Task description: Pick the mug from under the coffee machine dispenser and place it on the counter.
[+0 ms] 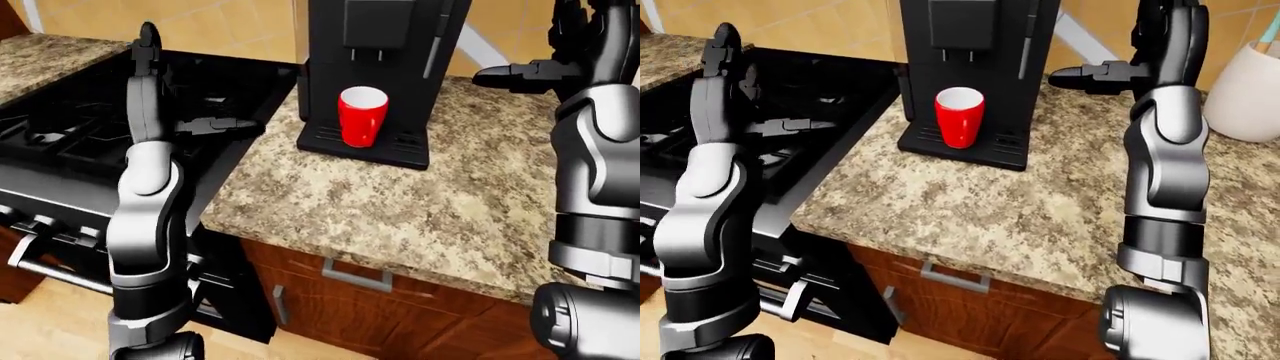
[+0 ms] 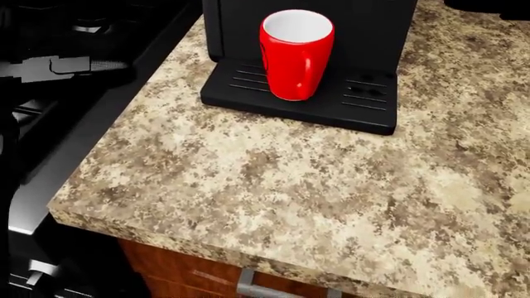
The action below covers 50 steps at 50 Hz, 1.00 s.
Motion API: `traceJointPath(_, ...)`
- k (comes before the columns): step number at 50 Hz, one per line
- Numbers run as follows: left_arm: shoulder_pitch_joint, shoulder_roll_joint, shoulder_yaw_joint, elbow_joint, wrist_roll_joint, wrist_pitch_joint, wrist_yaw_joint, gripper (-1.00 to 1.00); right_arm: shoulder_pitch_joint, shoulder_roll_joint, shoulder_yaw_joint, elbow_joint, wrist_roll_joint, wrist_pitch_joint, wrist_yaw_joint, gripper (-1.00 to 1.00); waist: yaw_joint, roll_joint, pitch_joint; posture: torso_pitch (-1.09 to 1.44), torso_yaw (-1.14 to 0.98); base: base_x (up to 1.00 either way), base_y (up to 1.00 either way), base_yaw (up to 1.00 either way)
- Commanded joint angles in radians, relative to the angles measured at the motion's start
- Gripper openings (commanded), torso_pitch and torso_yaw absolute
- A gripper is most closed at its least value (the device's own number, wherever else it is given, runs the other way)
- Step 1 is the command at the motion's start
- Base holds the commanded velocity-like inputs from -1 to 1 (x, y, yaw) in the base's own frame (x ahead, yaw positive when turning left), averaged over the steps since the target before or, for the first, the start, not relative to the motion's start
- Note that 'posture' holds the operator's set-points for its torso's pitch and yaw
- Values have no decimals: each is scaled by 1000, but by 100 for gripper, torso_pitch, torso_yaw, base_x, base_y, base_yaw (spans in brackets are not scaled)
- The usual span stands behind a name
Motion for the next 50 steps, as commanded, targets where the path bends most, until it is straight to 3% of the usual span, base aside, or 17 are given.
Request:
traceJointPath(1, -34, 1, 3, -47, -2, -7, 10, 100, -36, -18, -12, -31, 1, -25, -2, 100, 0, -3, -30, 0, 0, 0, 0, 0)
traceJointPath(24, -22, -194, -144, -39, 75, 56, 6, 100, -38, -22, -14, -34, 8, -16, -1, 100, 3, -18, -34, 0, 0, 0, 0, 0)
traceJointPath(35, -28, -284, -171, -15, 35, 135, 44, 100, -44, -26, -13, -30, 8, -11, -2, 100, 5, -27, -35, 0, 0, 0, 0, 0)
traceJointPath(50, -63, -347, -211, 19, 55, 136, 123, 100, -43, -27, -13, -24, 7, -16, -3, 100, 10, -39, -33, 0, 0, 0, 0, 0)
